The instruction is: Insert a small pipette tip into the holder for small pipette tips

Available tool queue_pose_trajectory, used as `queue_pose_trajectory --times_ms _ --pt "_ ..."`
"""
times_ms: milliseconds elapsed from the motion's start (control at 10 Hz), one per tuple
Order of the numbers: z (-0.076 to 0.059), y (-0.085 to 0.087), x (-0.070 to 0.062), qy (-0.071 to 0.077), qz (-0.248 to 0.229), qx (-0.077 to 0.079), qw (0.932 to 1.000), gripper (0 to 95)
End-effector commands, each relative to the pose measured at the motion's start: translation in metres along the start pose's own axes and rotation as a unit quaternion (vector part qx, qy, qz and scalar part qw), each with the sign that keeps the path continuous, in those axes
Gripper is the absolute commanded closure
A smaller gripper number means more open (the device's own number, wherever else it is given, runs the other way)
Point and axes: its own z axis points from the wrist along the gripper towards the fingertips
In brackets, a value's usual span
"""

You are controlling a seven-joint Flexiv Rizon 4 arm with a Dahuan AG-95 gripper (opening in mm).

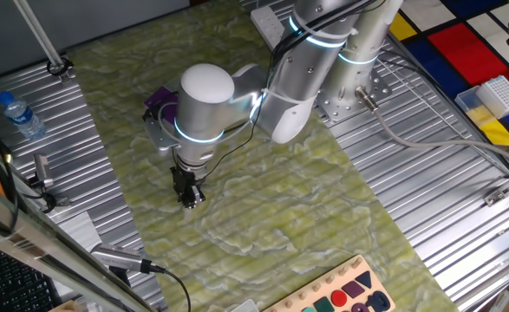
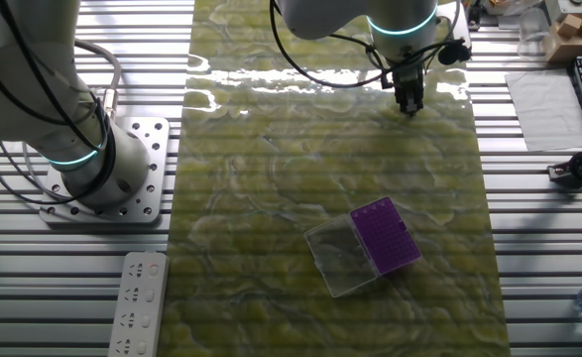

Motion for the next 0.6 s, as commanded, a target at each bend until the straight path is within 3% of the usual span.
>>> queue_pose_trajectory --times_ms 100,500,600 --pt "0.0001 -0.0003 0.0005 0.001 0.0 0.001 1.0 95.0" --pt "-0.0005 -0.0004 0.0003 0.002 0.0 0.0 1.0 95.0" --pt "-0.0004 -0.0004 0.0003 0.002 0.0 0.001 1.0 76.0"
